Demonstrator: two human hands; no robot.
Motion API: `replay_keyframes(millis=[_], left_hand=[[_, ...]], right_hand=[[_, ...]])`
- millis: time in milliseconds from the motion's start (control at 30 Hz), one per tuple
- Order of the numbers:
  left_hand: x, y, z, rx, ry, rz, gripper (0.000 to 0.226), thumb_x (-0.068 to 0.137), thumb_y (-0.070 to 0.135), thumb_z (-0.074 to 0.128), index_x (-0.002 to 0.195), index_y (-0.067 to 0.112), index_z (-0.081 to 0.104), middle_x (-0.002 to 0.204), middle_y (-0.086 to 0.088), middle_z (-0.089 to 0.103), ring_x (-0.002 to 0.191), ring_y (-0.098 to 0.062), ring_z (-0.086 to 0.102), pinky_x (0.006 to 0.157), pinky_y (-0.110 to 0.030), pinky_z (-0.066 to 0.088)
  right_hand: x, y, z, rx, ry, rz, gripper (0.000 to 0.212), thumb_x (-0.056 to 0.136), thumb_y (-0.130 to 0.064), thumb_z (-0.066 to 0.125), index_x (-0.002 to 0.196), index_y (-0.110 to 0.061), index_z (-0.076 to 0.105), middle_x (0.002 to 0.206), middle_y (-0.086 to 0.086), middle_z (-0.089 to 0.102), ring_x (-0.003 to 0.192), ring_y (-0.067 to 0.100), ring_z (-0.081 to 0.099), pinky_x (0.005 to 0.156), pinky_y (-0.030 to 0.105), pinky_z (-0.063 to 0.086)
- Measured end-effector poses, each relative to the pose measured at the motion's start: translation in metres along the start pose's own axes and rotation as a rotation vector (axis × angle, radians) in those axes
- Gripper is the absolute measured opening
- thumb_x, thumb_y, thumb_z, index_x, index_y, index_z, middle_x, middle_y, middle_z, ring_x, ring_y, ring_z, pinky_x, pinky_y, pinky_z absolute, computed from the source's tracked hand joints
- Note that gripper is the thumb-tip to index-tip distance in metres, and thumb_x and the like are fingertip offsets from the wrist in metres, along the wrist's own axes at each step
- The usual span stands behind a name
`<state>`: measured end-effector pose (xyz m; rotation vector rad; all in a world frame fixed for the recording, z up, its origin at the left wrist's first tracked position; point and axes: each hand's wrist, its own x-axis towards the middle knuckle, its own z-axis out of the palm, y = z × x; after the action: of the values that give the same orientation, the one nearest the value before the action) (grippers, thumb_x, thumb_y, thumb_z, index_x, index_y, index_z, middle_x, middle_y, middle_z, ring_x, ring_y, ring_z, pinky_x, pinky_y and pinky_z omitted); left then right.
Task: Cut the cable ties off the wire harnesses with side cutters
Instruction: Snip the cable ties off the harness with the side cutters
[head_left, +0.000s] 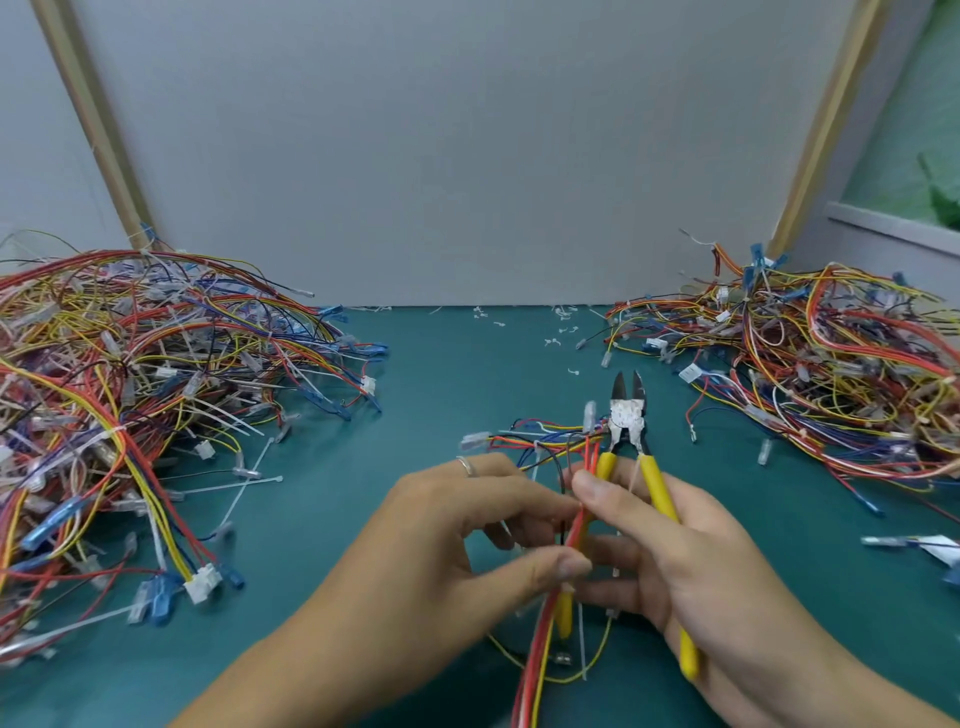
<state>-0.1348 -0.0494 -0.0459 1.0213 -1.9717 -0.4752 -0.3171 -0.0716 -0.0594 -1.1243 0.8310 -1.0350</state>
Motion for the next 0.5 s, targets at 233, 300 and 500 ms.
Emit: replay_keyframes(millis=[233,300,500], left_hand=[[0.006,-0.01,-0.004,0.049,0.415,-0.266,0.02,0.084,0.039,0.062,0.072,0.022,0.065,0.068,0.008,0.061,0.065,-0.007,0.055,0.059,-0.02,0.04],[0.009,-0.014,-0.006,-0.023,0.366,-0.436,0.031,0.087,0.046,0.064,0.075,0.018,0.066,0.068,-0.001,0.061,0.062,-0.007,0.049,0.057,-0.021,0.036],[0.009,-0.016,0.001,-0.287,0.127,-0.503,0.021,0.091,0.03,0.063,0.086,0.013,0.074,0.072,0.007,0.064,0.069,-0.002,0.055,0.067,-0.017,0.042]], right_hand=[[0.0,-0.001,0.001,-0.007,0.009,-0.007,0.016,0.074,-0.026,0.07,0.084,-0.014,0.071,0.084,0.018,0.072,0.076,0.04,0.073,0.058,0.036,0.059],[-0.002,-0.002,0.002,-0.021,-0.006,-0.04,0.017,0.074,-0.027,0.071,0.087,-0.016,0.072,0.084,0.018,0.072,0.079,0.041,0.073,0.06,0.037,0.059],[-0.005,-0.005,0.006,-0.195,-0.04,-0.2,0.019,0.079,-0.033,0.076,0.097,-0.031,0.074,0.09,0.006,0.075,0.085,0.026,0.075,0.07,0.028,0.06]])
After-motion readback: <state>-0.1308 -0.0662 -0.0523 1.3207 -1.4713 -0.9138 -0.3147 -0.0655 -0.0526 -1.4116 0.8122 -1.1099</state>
